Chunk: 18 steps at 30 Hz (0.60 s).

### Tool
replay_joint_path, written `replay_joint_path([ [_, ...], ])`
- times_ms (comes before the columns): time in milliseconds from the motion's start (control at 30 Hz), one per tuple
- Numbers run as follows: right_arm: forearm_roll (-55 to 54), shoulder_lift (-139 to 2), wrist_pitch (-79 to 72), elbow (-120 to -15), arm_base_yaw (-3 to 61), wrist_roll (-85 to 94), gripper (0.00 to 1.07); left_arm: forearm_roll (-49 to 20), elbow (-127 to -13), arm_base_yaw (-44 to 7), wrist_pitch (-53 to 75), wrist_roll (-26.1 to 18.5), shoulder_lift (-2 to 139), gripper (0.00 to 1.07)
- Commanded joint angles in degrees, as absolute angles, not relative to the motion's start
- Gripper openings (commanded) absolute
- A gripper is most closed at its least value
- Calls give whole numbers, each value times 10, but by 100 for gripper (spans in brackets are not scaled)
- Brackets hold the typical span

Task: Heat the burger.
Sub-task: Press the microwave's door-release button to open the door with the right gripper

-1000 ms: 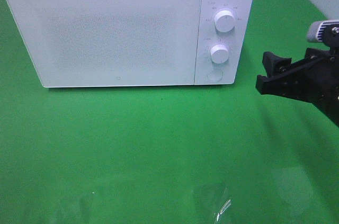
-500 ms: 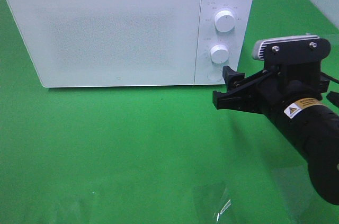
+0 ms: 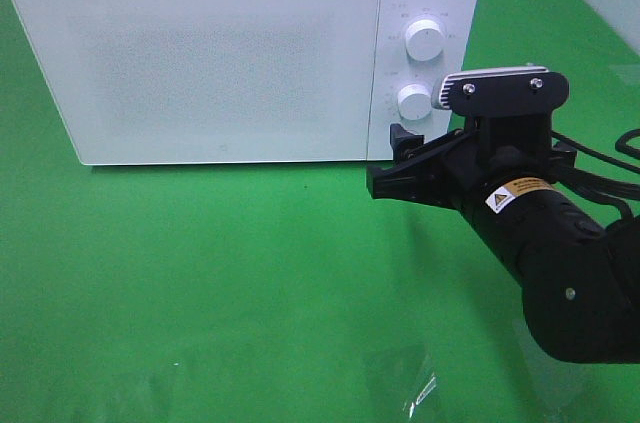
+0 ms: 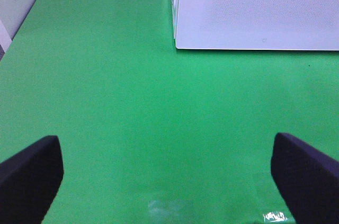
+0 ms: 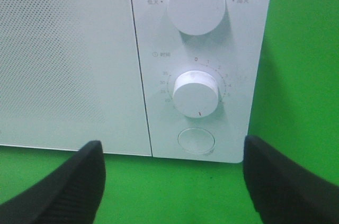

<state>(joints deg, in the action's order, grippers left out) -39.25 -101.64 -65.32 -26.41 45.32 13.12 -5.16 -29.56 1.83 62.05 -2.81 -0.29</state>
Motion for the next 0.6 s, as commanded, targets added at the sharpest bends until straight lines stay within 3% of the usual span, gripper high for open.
replay_joint_path([
  [33, -395, -1015, -658, -269, 456, 52, 67, -53, -296, 20, 614, -25, -6, 100],
  [133, -395, -1015, -663, -269, 456, 15, 63, -53, -296, 20, 614, -25, -6, 100],
  [200, -395, -1015, -666, -269, 456, -36, 57, -53, -296, 20, 614, -25, -6, 100],
  [233, -395, -1015, -666, -269, 456, -90, 49, -53, -296, 20, 614, -25, -6, 100],
  [333, -395, -1015, -666, -269, 456, -121, 44, -53, -296, 20, 614, -25, -6, 100],
  [367, -392, -1015, -665, -269, 456, -193, 35, -53, -296, 20, 614, -25, -6, 100],
  [400, -392, -1015, -665, -269, 456, -193, 35, -53, -296, 20, 614, -25, -6, 100],
  [433, -390, -1015, -664, -269, 456, -287, 24, -53, -296, 20, 614, -25, -6, 100],
  [467, -390, -1015, -664, -269, 456, -287, 24, -53, -296, 20, 614, -25, -6, 100],
  [533, -377, -1015, -663, -269, 456, -489, 10, -53, -296, 20, 614, -25, -6, 100],
  [600, -376, -1015, -663, -269, 456, -574, 6, -53, -296, 20, 614, -25, -6, 100],
])
